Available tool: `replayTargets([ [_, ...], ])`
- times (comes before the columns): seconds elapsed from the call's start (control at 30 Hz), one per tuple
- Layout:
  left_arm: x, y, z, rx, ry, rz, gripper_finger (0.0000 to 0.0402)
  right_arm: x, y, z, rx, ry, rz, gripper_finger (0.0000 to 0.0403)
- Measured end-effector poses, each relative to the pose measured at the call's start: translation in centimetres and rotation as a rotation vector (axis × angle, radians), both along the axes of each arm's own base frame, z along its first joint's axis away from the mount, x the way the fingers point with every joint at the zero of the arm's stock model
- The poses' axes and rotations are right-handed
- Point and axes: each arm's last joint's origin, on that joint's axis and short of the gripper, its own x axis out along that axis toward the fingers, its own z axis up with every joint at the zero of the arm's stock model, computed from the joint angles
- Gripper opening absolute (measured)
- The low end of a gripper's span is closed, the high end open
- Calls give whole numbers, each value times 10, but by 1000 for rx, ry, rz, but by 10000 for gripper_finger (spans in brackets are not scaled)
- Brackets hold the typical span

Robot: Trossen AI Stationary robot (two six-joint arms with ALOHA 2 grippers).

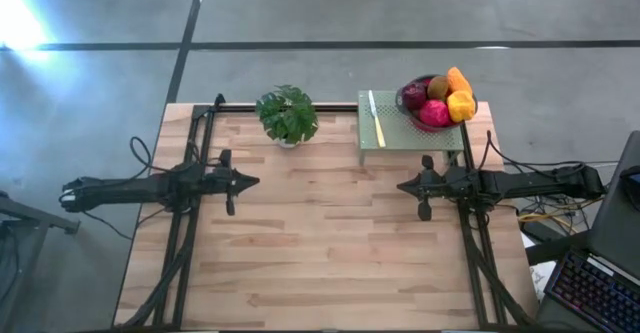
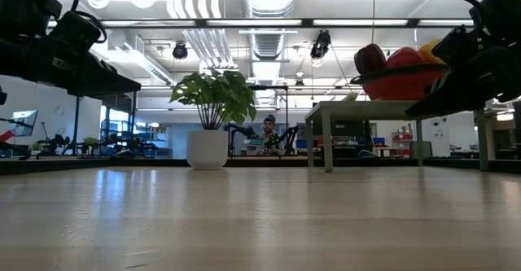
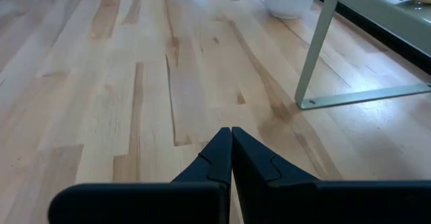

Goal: Pick & Place Fruit
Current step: Return to Home Position

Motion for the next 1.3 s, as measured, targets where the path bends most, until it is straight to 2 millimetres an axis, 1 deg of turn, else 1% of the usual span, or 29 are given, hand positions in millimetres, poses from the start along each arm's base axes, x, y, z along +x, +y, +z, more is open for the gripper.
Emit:
replayTargets([
  [1.3,0,0,0,0,2,1,28,0,0,0,4,0,0,9],
])
